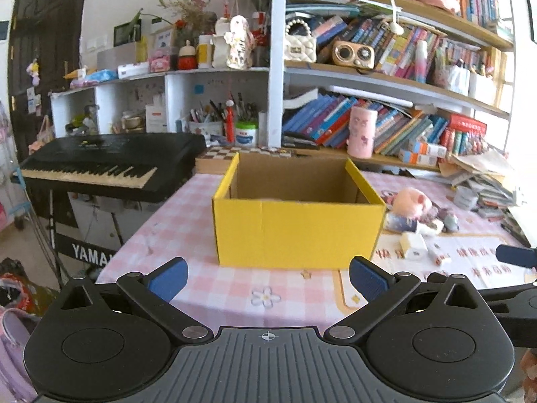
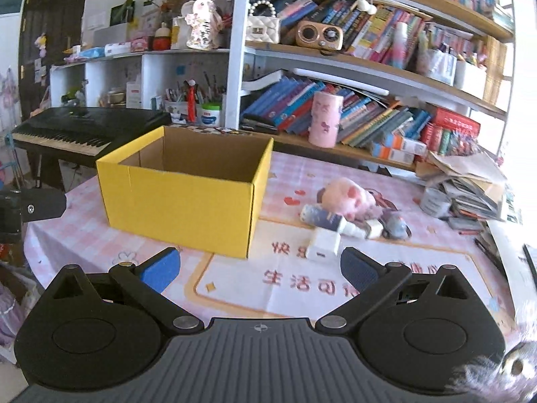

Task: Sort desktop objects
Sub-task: 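Lift both open tools up and away from the yellow box, then move both open tools back toward the white charger and small boxes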

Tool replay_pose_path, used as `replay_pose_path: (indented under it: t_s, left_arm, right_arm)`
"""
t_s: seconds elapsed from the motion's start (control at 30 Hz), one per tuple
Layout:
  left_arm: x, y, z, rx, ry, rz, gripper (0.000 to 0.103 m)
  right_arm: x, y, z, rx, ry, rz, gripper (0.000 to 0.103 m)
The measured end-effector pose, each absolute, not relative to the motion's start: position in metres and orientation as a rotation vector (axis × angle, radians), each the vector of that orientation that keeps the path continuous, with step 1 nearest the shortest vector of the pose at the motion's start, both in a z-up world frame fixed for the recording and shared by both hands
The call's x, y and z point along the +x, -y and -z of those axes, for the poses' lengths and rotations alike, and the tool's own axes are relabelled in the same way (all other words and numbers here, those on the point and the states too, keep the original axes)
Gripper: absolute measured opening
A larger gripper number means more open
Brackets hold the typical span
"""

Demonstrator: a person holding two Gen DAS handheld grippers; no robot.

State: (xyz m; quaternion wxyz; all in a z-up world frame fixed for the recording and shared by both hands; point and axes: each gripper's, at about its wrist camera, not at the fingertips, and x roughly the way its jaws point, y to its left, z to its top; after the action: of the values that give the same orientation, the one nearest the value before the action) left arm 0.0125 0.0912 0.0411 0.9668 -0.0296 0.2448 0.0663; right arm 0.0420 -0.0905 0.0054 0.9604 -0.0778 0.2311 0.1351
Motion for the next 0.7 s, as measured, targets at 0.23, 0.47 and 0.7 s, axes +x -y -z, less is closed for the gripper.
replay_pose_path:
  t_s: [0.23, 0.47, 0.7]
  left_arm:
    - [0.007, -0.08, -0.033, -0.061, -0.521, -0.051, 0.103]
    - [0.012, -0.06, -0.026, -0.051, -0.572, 0.074, 0.103]
    - [0.015, -0.039, -0.021, -0.007, -0.599, 0.147, 0.103]
  right_arm:
    - [0.026, 0.103, 0.0, -0.165, -0.486, -0.241, 0.102]
    - [0.014, 0.119, 0.007, -0.142, -0.525, -0.197, 0.102]
    - [0.009, 0.141, 0.012, -0.084, -0.568, -0.1, 0.102]
